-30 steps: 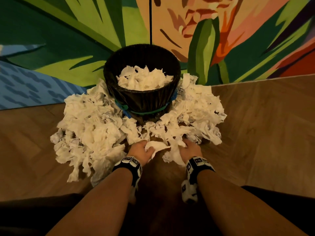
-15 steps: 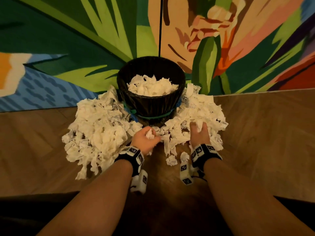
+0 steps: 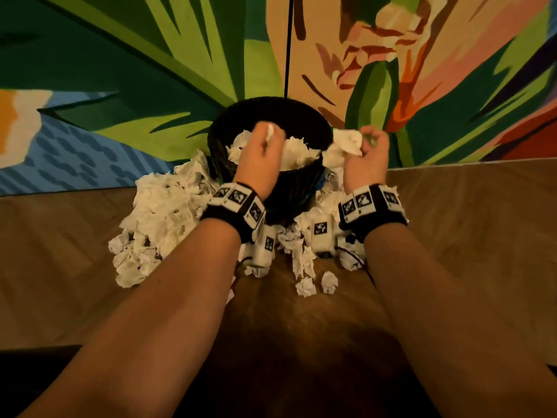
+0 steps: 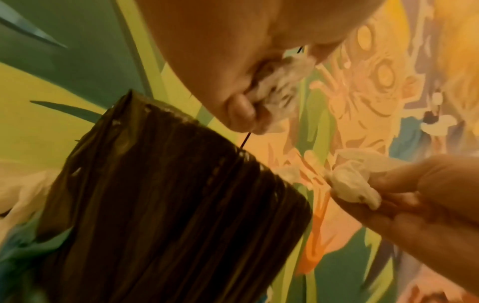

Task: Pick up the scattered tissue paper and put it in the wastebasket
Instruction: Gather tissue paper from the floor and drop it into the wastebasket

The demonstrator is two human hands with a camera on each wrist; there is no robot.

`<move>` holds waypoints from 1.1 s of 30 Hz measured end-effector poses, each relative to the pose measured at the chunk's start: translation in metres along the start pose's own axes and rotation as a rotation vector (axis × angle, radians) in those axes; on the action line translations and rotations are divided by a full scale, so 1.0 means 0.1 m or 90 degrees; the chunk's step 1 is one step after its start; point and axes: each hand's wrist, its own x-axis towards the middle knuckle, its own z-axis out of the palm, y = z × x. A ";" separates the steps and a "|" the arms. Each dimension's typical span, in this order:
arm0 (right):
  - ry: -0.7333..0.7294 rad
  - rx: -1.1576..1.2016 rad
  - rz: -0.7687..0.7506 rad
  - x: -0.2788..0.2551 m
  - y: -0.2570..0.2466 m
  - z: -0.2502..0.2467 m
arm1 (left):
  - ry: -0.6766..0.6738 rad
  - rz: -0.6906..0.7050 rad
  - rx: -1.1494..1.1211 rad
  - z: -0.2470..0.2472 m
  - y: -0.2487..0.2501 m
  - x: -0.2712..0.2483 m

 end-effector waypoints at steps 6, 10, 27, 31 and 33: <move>-0.046 -0.137 -0.166 0.14 -0.22 0.35 | -0.050 -0.050 0.229 -0.14 -0.16 0.43; -0.175 -0.440 -0.246 0.19 -0.05 0.41 | -0.127 -0.041 0.423 -0.21 -0.36 0.45; -0.302 -0.755 -0.326 0.11 0.32 0.56 | -0.204 -0.110 0.778 -0.15 -0.41 0.47; -0.299 -0.647 -0.277 0.09 0.39 0.49 | -0.227 -0.135 0.775 -0.20 -0.40 0.50; -0.280 -0.496 -0.236 0.04 0.40 0.38 | -0.163 -0.079 0.694 -0.26 -0.41 0.43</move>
